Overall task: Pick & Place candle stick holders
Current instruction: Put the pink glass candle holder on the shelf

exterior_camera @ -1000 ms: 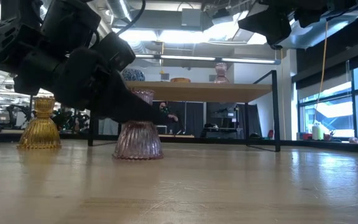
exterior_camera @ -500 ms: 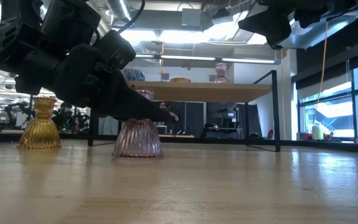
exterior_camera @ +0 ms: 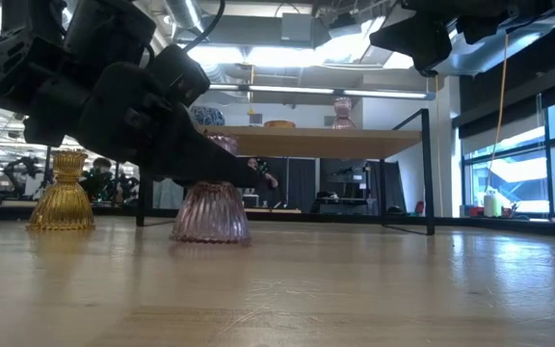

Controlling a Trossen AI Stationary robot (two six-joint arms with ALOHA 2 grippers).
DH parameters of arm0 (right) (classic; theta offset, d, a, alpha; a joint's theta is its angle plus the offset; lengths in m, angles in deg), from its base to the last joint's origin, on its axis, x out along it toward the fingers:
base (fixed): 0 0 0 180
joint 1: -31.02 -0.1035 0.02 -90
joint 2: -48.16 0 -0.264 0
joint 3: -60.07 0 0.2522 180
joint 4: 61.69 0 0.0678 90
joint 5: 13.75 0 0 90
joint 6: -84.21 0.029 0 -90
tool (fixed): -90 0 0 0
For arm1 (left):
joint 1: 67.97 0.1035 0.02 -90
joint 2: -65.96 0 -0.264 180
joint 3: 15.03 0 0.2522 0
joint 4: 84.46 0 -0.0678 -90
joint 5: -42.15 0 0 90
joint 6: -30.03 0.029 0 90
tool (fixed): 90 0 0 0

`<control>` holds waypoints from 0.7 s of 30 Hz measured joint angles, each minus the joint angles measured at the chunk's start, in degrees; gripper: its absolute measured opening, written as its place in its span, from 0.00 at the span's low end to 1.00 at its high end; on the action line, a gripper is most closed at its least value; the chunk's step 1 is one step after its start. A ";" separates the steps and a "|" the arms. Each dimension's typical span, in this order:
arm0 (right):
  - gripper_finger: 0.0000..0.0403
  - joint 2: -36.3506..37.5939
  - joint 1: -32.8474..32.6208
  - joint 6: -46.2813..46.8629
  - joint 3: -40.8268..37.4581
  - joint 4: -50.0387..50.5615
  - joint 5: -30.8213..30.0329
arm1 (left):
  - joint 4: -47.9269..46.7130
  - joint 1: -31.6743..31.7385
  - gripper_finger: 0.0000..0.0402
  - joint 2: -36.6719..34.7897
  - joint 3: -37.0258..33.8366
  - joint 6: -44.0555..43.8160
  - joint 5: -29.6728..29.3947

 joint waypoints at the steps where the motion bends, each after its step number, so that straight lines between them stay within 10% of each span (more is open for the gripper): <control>1: 0.80 0.00 0.00 0.01 0.00 -0.02 0.00 | 0.04 0.00 0.30 0.00 0.00 -0.20 0.16; 21: 0.80 -0.02 0.01 0.02 -0.01 0.24 0.02 | -1.18 -1.20 0.34 -6.71 -0.65 1.45 2.72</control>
